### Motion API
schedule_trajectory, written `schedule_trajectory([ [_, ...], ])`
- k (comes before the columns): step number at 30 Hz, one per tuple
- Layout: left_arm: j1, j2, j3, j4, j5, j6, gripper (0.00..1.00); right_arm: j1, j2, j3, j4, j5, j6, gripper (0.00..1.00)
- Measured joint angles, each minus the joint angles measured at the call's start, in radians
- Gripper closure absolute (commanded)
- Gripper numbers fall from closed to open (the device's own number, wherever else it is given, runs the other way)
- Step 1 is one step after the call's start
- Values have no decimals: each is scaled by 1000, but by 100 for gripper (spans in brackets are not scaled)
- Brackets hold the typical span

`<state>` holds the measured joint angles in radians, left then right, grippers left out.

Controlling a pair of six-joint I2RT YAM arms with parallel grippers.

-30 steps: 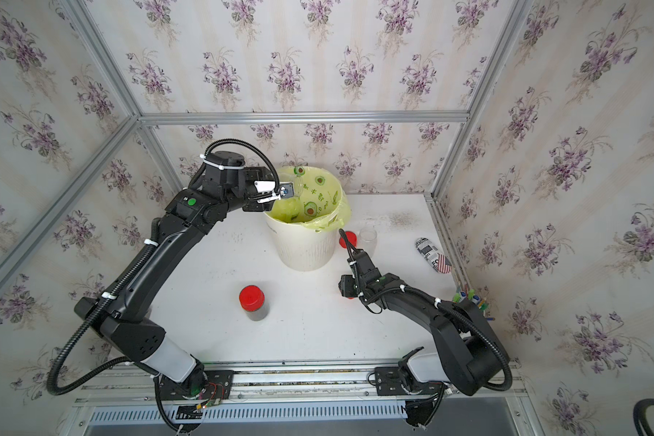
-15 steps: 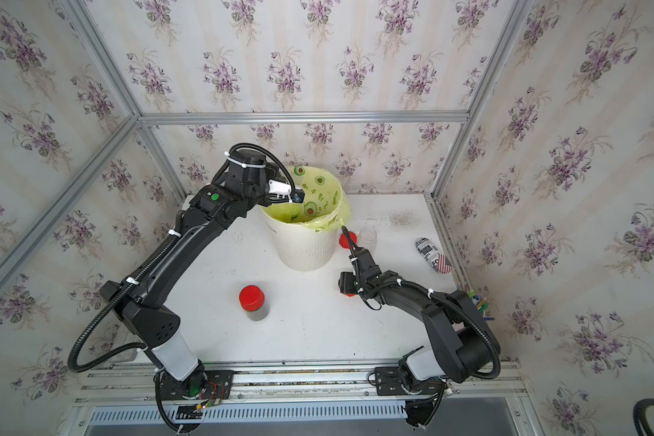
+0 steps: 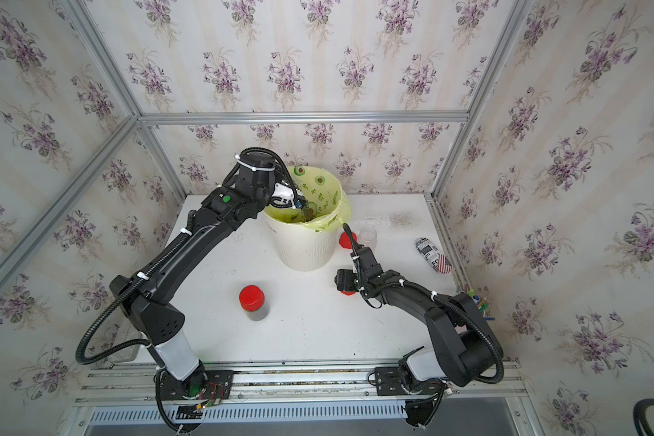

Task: Empty moldy tea leaves from jars
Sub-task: Pour the moldy tea leaves from the jar into the trash bin.

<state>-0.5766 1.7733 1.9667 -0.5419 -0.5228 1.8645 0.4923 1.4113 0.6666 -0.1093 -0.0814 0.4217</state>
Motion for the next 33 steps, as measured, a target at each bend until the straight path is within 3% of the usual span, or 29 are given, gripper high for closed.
schedule_trajectory([
  [8,-10,-24,-63,42,-3,64,27,-6,-63,1,-6,-14,-3,11],
  [15,-11,-19,-17,93,-2,116,27,-10,-109,1,-22,-39,-3,11],
  [33,-26,-26,-58,103,-11,138,26,-29,-183,-17,-31,-70,2,9],
])
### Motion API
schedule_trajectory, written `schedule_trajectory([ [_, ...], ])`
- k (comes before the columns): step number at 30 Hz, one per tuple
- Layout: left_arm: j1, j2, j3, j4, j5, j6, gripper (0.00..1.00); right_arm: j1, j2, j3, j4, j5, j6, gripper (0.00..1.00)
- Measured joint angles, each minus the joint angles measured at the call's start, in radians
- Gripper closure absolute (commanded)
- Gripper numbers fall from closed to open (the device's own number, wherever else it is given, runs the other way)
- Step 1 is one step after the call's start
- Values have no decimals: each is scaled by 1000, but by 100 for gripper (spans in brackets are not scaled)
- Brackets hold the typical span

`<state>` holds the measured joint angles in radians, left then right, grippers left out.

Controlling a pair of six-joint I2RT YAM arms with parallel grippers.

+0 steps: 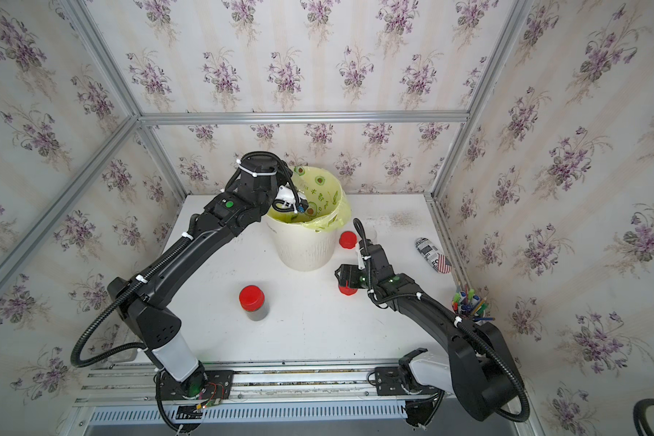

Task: Empty moldy tea leaves from jars
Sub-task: Pour the moldy tea leaves from the jar into the trash bin.

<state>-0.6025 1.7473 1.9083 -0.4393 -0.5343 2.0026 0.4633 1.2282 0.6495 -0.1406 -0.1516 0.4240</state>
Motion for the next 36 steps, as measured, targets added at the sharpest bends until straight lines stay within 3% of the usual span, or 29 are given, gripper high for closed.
schedule_trajectory([
  [27,-9,-17,0,19,-32,7,26,-24,-30,-5,0,-32,2,9],
  [31,-14,-21,-43,-6,-61,8,26,-27,-31,-2,0,-43,2,9],
  [36,-29,-18,1,-32,-97,14,26,-30,-31,6,0,-47,2,9],
])
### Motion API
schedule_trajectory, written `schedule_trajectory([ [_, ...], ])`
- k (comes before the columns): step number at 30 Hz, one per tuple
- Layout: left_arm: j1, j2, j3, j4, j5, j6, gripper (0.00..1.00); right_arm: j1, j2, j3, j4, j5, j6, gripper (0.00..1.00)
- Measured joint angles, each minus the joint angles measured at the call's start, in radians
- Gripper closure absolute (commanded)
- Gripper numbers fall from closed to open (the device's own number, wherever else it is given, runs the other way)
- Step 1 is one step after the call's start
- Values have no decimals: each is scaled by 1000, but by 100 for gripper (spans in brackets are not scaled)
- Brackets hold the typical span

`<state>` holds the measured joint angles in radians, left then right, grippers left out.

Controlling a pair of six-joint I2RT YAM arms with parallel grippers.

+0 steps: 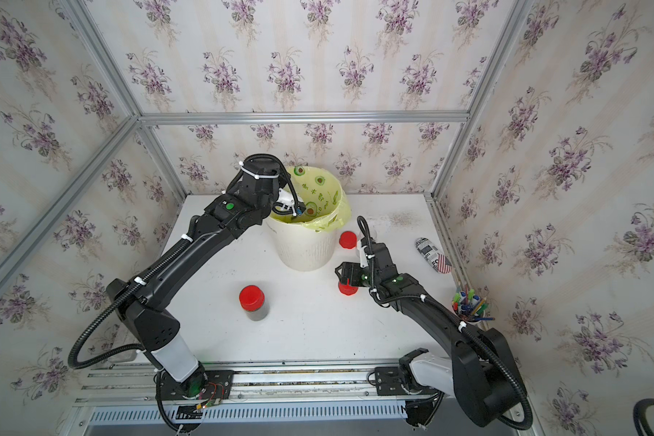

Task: Empty moldy tea leaves from jars
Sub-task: Pour the moldy tea leaves from the jar into the trash bin.

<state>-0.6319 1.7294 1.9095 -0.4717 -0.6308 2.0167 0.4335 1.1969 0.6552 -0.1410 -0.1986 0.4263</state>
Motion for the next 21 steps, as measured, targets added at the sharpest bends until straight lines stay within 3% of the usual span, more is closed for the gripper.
schedule_trajectory([
  [10,-5,19,47,-16,-3,4,26,-1,3,14,-11,-11,-2,9],
  [15,10,15,2,-21,1,5,26,-1,3,16,-15,-18,-3,10],
  [21,-4,31,70,-18,-1,5,25,-2,5,24,-15,-22,-3,10],
])
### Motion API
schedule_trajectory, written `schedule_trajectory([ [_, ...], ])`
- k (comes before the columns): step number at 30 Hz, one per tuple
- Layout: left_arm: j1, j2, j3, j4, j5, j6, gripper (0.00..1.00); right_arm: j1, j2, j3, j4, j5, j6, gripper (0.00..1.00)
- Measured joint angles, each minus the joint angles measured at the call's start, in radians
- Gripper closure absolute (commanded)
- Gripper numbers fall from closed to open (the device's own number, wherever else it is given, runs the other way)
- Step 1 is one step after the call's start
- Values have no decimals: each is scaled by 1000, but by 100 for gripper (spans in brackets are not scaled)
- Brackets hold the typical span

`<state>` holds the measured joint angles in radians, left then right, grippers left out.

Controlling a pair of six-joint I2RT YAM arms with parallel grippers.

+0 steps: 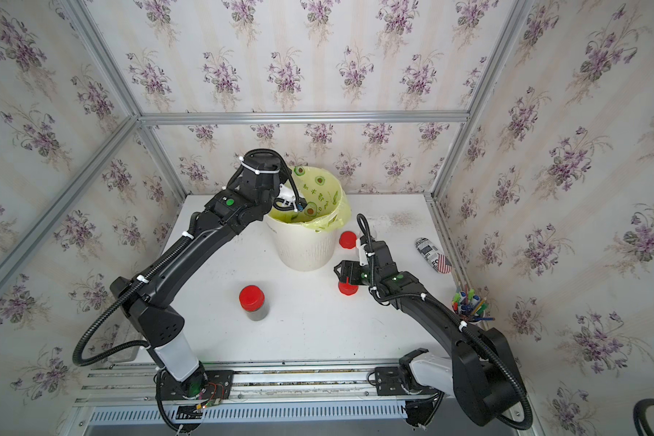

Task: Empty moldy tea leaves from jars
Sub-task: Pour the moldy tea leaves from the jar into the trash bin.

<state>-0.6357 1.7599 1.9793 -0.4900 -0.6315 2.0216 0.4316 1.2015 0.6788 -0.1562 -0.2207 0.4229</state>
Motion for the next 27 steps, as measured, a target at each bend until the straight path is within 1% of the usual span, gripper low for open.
schedule_trajectory([
  [5,9,-4,-52,-4,6,0,25,0,2,3,1,-8,0,11],
  [7,14,3,-52,-8,11,-7,25,0,-2,5,0,-12,-1,12],
  [9,16,8,-33,-15,44,-34,25,-1,-19,10,-7,-21,-9,15],
  [13,57,12,24,-11,171,-168,25,-1,-96,41,-32,-53,-49,17],
  [16,90,12,31,-2,233,-274,26,-1,-165,85,-49,-74,-76,20],
  [19,99,3,21,-4,315,-385,26,-2,-218,127,-49,-99,-87,21],
  [23,106,-41,-27,-3,399,-509,26,-2,-224,192,-39,-121,-89,25],
  [27,113,-83,-93,4,474,-600,27,-2,-182,284,1,-135,-84,32],
])
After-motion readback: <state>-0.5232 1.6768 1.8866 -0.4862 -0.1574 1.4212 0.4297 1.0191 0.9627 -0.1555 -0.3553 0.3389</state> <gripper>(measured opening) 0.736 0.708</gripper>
